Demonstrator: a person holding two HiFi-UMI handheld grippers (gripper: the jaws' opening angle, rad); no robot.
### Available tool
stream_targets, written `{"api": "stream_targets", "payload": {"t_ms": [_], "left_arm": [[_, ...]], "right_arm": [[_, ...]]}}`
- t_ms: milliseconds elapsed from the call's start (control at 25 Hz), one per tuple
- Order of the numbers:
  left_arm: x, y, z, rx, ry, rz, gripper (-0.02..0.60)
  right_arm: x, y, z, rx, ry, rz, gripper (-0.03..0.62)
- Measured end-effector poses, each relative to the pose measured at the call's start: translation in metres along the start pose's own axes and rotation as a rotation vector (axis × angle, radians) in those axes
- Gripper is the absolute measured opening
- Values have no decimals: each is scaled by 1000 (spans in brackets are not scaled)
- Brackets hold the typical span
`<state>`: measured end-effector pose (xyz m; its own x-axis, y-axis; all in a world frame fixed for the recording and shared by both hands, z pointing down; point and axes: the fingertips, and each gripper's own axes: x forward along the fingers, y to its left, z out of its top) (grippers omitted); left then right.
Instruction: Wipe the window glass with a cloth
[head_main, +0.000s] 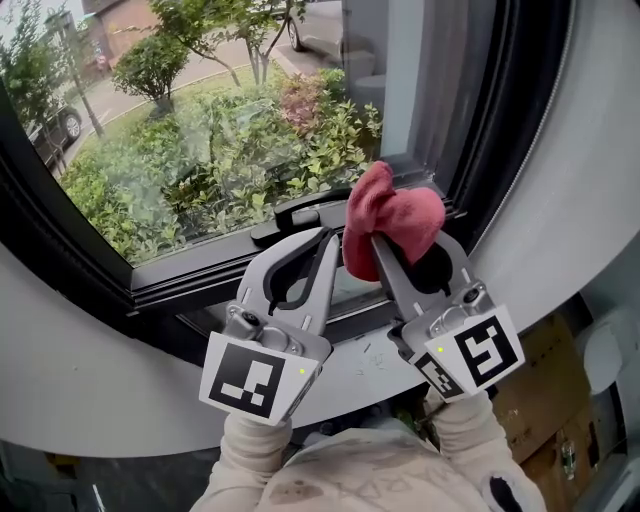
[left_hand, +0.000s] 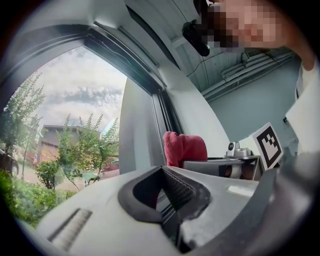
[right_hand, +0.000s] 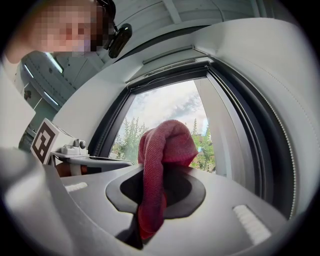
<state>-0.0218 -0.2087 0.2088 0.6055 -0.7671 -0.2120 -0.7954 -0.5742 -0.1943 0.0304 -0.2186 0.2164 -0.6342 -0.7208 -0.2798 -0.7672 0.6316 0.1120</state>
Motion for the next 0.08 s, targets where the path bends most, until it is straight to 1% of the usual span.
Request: {"api": "stream_targets", "payload": {"t_ms": [80], "left_arm": [[-1,0,0,0,0,0,101]], "right_arm": [[0,1,0,2,0,1,87]]}}
